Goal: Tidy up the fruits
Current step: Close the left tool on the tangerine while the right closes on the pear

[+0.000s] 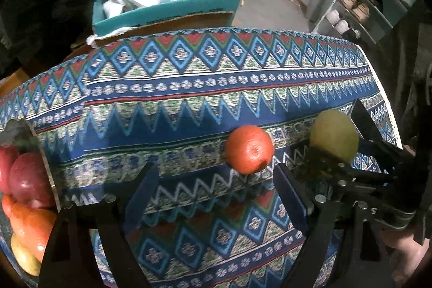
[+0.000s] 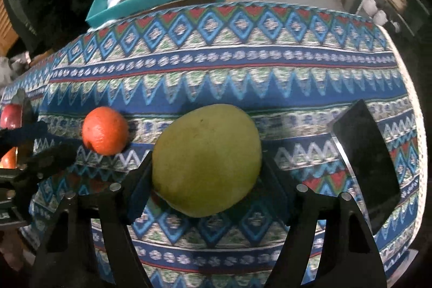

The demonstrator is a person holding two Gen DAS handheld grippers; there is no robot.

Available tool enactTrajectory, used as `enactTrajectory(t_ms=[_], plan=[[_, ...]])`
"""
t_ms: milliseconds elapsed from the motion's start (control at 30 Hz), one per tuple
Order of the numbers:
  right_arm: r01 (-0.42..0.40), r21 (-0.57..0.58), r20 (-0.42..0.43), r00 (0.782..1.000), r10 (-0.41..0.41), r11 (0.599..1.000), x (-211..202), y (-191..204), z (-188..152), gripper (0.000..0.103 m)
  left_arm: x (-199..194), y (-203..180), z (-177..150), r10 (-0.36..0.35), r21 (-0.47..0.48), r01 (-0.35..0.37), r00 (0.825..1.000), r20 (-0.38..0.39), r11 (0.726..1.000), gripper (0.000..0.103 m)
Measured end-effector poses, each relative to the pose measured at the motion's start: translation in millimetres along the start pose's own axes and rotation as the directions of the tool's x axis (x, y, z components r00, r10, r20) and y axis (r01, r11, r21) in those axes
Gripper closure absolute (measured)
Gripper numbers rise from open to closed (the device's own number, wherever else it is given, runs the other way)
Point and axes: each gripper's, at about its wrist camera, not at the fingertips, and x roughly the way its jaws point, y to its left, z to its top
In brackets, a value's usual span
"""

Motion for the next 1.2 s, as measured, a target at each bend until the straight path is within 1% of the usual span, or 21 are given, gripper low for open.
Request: enactTrajectory(t_ms=[200, 333, 433, 500, 567, 633, 733, 933, 1200], plan=[[0.025, 0.030, 0.018, 1.000, -0.026, 0.999, -7, -22, 1, 0.029, 20, -11, 5, -0.012, 0.002, 0.012, 1.000, -0.021, 1.000, 0.015], [0.028, 0.043, 0.022, 0.999, -0.029, 0.999, -7, -28, 2, 0.029, 31, -16, 7, -0.025, -0.004, 0.025, 0.999, -0.039, 1.000, 0.016], [0.031, 0.041, 0.028, 0.999, -0.033, 0.999, -10, -34, 1, 0.029, 36, -20, 8, -0.020, 0.001, 0.020, 0.999, -0.040, 1.000, 0.024], [0.033, 0.040, 0.033, 0.999, -0.034, 0.999, -13, -37, 0, 0.029, 37, -22, 9, -0.023, 0.007, 0.023, 0.999, -0.036, 1.000, 0.033], [0.032, 0.041, 0.035, 0.999, -0.033, 0.999, -13, -38, 0, 0.029, 38, -24, 10, -0.020, 0.017, 0.020, 0.999, -0.037, 1.000, 0.049], [0.032, 0.040, 0.035, 0.999, -0.033, 0.999, -13, -38, 1, 0.029, 36, -25, 10, -0.041, 0.026, 0.042, 0.999, -0.032, 0.999, 0.057], [0.034, 0.036, 0.039, 0.999, -0.035, 0.999, -13, -35, 2, 0.029, 33, -25, 8, -0.016, 0.025, 0.016, 1.000, -0.016, 1.000, 0.058], [0.037, 0.023, 0.063, 0.997, -0.038, 0.999, -23, -28, 3, 0.029, 17, -25, 4, -0.027, 0.029, 0.027, 1.000, 0.013, 0.999, 0.059], [0.035, 0.001, 0.110, 0.993, -0.035, 0.999, -42, -17, 8, 0.029, -16, -26, 2, -0.035, 0.038, 0.032, 0.997, 0.067, 0.999, 0.059]])
